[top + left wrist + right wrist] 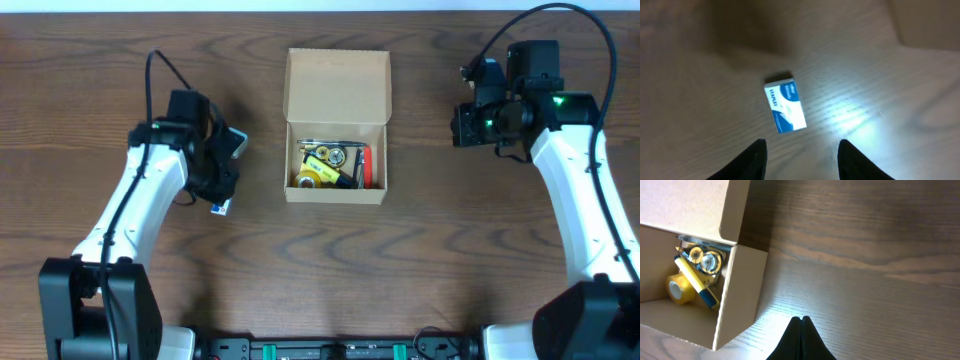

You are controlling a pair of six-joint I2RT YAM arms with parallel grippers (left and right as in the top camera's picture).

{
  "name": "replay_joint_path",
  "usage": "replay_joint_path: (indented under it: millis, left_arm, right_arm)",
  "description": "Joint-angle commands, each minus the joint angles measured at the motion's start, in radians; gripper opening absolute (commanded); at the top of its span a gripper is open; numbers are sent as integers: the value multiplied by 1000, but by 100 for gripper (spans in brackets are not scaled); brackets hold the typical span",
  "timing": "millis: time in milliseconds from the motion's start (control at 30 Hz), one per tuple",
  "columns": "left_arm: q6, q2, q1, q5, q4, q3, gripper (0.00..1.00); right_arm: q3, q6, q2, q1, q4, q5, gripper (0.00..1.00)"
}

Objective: Pack container
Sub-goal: 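Retract the left gripper and move it over the blue STAPLES box, then lower the left gripper onto the STAPLES box and grasp it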

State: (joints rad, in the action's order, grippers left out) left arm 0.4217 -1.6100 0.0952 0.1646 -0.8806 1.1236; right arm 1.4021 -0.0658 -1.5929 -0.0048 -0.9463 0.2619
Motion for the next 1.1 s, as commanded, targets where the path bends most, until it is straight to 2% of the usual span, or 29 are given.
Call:
replay_joint_path:
  millis: [0, 133, 333, 1067]
  left_arm:
    - [-151, 2, -3, -100, 57, -62, 48]
    - [-204, 2, -3, -100, 142, -134, 54]
    - [-270, 2, -3, -97, 247, -229, 54]
    - [-299, 1, -3, -96, 396, -288, 55]
  right_arm:
    - [16, 9, 16, -9, -3, 8, 1]
    - [16, 9, 16, -9, -6, 8, 1]
    - [16, 9, 16, -9, -8, 8, 1]
    - [16, 9, 16, -9, -15, 8, 1]
